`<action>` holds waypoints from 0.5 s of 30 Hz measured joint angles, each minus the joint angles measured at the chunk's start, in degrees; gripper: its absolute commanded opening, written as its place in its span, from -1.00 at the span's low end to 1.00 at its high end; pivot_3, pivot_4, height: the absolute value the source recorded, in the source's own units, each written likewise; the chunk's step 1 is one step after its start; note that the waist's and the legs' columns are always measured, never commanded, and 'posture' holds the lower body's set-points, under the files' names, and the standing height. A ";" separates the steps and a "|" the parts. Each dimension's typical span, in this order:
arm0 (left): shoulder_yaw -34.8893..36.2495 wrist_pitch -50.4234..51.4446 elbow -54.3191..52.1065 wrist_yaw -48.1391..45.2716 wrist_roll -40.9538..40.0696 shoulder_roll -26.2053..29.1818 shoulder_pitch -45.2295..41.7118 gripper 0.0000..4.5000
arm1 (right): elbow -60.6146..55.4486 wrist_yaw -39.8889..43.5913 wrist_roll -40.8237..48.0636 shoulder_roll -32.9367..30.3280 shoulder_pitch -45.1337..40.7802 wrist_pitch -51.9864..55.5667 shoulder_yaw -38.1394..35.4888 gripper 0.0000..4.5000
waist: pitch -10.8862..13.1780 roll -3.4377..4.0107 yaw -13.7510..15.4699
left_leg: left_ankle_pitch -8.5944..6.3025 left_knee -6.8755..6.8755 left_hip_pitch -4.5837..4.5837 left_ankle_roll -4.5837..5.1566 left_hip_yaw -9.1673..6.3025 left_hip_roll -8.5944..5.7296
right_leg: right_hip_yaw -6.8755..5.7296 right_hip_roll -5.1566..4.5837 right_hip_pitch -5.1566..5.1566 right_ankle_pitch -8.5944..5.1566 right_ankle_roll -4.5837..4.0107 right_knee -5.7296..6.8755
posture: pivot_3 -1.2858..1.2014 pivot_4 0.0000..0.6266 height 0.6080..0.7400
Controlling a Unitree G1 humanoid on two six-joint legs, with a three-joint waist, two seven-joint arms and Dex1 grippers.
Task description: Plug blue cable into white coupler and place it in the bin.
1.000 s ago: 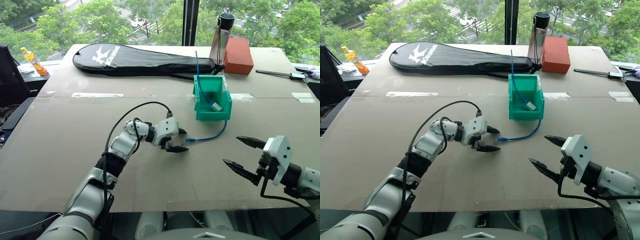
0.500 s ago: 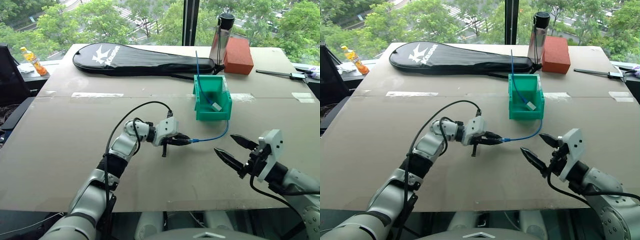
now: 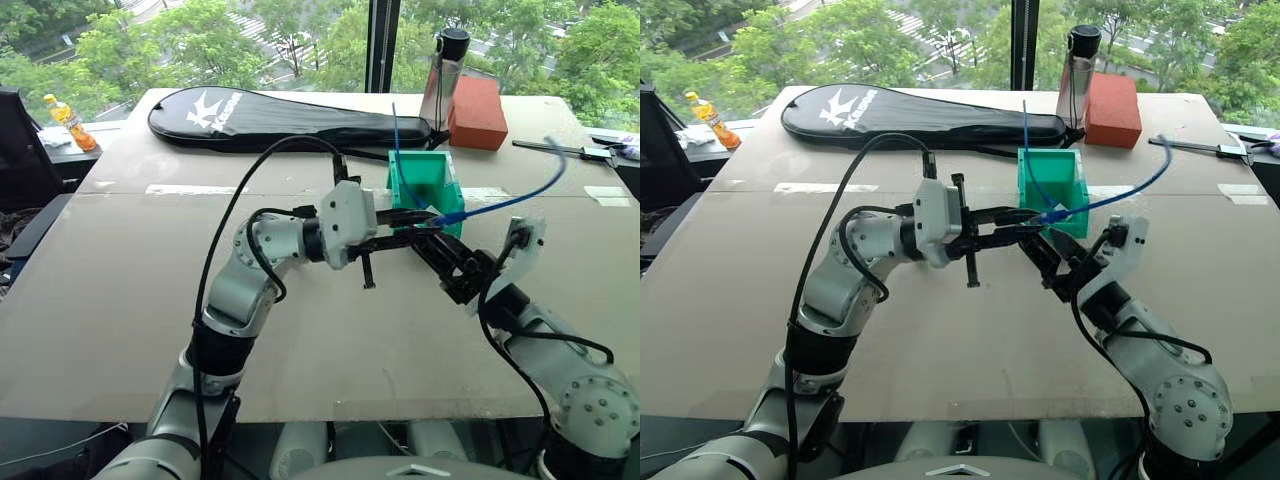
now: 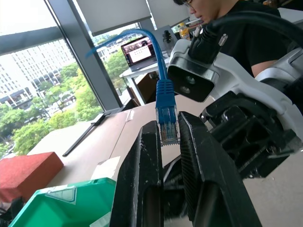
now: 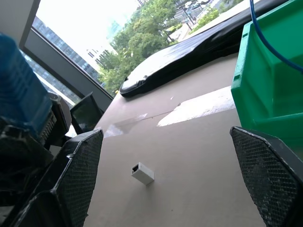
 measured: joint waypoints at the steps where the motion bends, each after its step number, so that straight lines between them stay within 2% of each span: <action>1: 0.24 -0.66 0.93 0.09 -0.04 0.00 -0.16 -0.99 | 0.00 -0.50 1.47 -0.88 0.00 -0.50 -0.32 0.90 | 0.00 0.00 0.02 | 0.00 0.00 -0.02 0.00 0.00 0.00 | 0.00 0.00 0.00 0.01 0.03 -0.02 | 0.03 -0.52 1.00; 4: 1.28 -2.16 5.08 0.41 0.10 0.12 -1.04 -0.99 | -0.14 -0.87 6.75 -5.82 1.40 -1.95 -0.21 0.90 | 0.00 0.00 0.08 | 0.00 -0.01 -0.05 0.01 0.02 -0.01 | 0.00 -0.01 0.00 0.04 0.10 -0.08 | 0.03 -0.52 1.00; 8: 0.89 -2.74 9.81 -0.30 0.71 0.68 -1.16 -0.99 | -2.55 -0.28 12.75 -9.25 2.42 -4.79 1.34 0.90 | 0.01 -0.01 -0.17 | -0.01 -0.04 -0.05 0.01 0.00 0.02 | 0.01 0.02 -0.01 0.04 0.11 -0.08 | 0.03 -0.52 1.00; 15: 0.86 -4.73 10.61 -1.57 0.68 0.98 -1.32 -0.99 | -2.55 -0.87 15.12 -12.31 2.36 -9.69 3.94 0.90 | 0.00 -0.01 -0.62 | 0.00 -0.03 -0.04 0.01 0.01 0.02 | 0.02 0.01 -0.01 0.04 0.10 -0.05 | 0.03 -0.52 1.00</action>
